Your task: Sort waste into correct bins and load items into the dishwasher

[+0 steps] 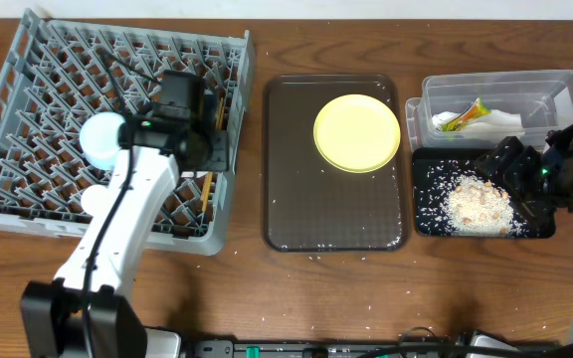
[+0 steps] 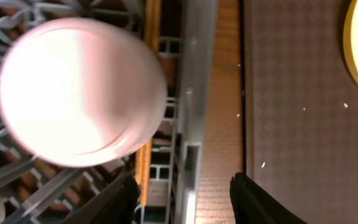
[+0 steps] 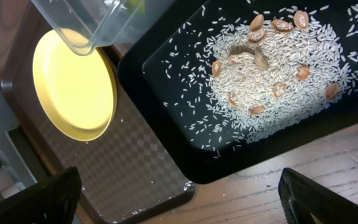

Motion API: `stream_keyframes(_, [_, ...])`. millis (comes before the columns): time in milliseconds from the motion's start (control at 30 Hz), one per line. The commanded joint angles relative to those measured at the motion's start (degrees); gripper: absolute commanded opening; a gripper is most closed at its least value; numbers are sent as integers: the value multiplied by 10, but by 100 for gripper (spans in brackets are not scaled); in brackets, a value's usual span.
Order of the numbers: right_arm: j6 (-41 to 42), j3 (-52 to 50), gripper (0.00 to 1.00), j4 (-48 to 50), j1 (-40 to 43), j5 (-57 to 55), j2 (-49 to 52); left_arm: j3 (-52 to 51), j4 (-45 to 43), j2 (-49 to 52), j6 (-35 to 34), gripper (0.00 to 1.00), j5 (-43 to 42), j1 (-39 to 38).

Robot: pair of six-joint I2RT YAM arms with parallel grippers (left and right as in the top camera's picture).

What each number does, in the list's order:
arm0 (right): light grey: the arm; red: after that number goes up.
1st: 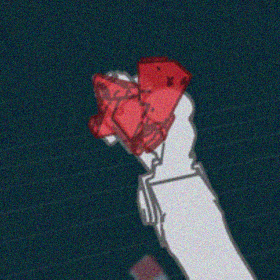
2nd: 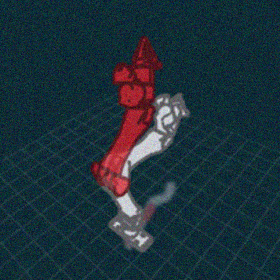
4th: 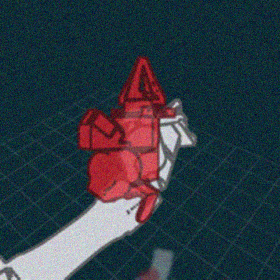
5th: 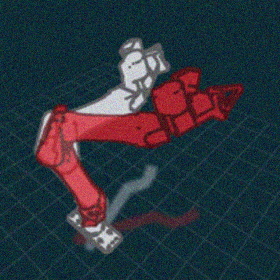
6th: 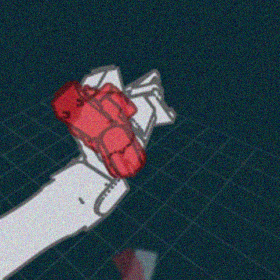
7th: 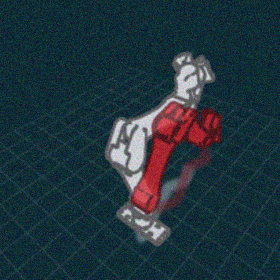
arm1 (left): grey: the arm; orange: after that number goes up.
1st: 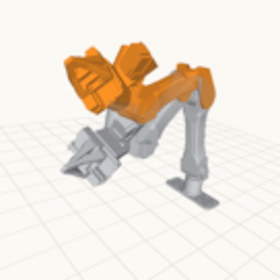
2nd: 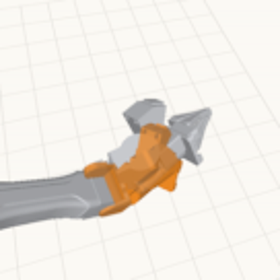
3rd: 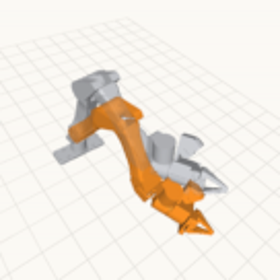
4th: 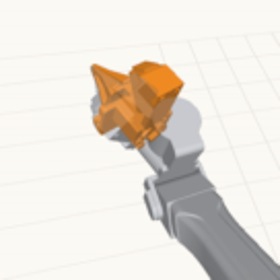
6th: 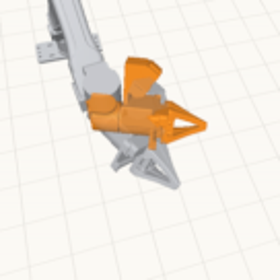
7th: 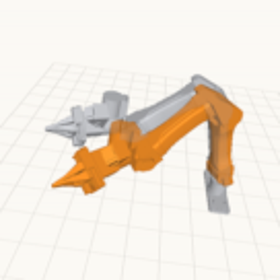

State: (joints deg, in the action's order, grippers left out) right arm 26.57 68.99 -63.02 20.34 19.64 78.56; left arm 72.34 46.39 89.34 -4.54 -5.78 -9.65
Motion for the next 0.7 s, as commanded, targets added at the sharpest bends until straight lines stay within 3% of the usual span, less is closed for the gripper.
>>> stream_keyframes(0, [6,6,99,0,2,1,-10,-3,-14,42,15,50,22,-10])
stream_keyframes(133, [6,6,99,0,2,1,-10,-3,-24,99,15,45,29,-10])
stream_keyframes(267, [6,6,99,0,2,1,-10,-3,-15,131,14,21,-50,-13])
stream_keyframes(333, [6,6,99,0,2,1,-10,-3,-11,133,12,14,-73,-16])
stream_keyframes(467, [6,6,99,0,2,1,-10,-3,-11,131,-3,8,-69,-19])
stream_keyframes(667, [6,6,99,0,2,1,-10,-2,-11,129,-83,8,-67,-19])
